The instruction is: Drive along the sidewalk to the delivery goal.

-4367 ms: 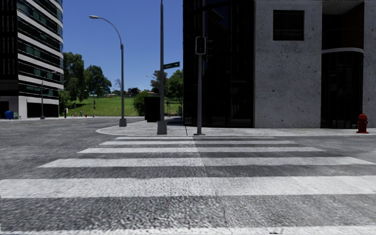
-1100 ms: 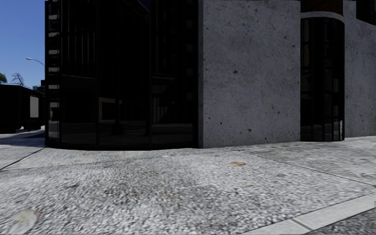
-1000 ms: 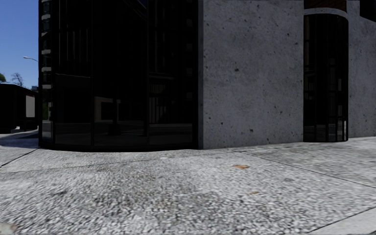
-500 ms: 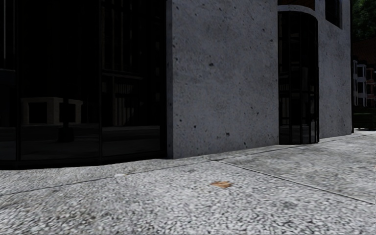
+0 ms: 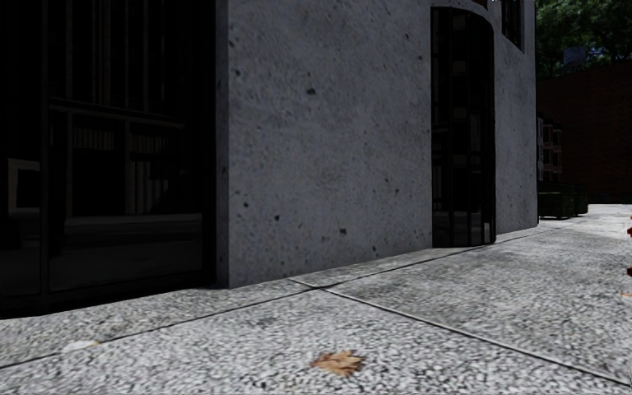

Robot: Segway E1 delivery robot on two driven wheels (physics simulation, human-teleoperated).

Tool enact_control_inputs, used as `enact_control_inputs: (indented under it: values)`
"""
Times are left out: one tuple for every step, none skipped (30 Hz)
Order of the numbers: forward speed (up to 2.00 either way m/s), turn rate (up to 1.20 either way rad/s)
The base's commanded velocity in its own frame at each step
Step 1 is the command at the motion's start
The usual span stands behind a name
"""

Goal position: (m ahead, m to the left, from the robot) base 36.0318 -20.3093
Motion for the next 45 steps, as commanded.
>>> enact_control_inputs:
  values:
    - [1.56, -0.6]
    - [1.56, -0.6]
    - [1.56, -0.6]
    - [1.56, -0.6]
    - [1.56, -0.6]
    - [1.56, -0.6]
    - [1.56, -0.6]
    - [1.56, -0.6]
    - [1.56, -0.6]
    - [2.0, -0.6]
    - [2.0, -0.6]
    - [2.0, -0.6]
    - [2.0, -0.6]
    - [2.0, -0.6]
    - [2.0, -0.6]
    - [2.0, -0.6]
    - [2.0, -0.6]
    - [2.0, -0.6]
    - [2.0, -0.6]
    - [2.0, -0.6]
    - [2.0, -0.6]
    - [2.0, -0.6]
    - [2.0, -0.6]
    - [2.0, -0.6]
    - [2.0, -0.6]
    - [2.0, -0.6]
    - [2.0, -0.6]
    - [2.0, -0.6]
    - [2.0, -0.6]
    - [2.0, -0.6]
    - [2.0, -0.6]
    - [2.0, -0.6]
    - [2.0, -0.6]
    - [2.0, -0.6]
    - [2.0, -0.6]
    - [2.0, -0.6]
    - [2.0, -0.6]
    - [2.0, -0.6]
    - [2.0, -0.6]
    - [2.0, -0.6]
    - [2.0, -0.6]
    - [2.0, -0.6]
    - [2.0, -0.6]
    - [2.0, -0.6]
    - [2.0, -0.6]
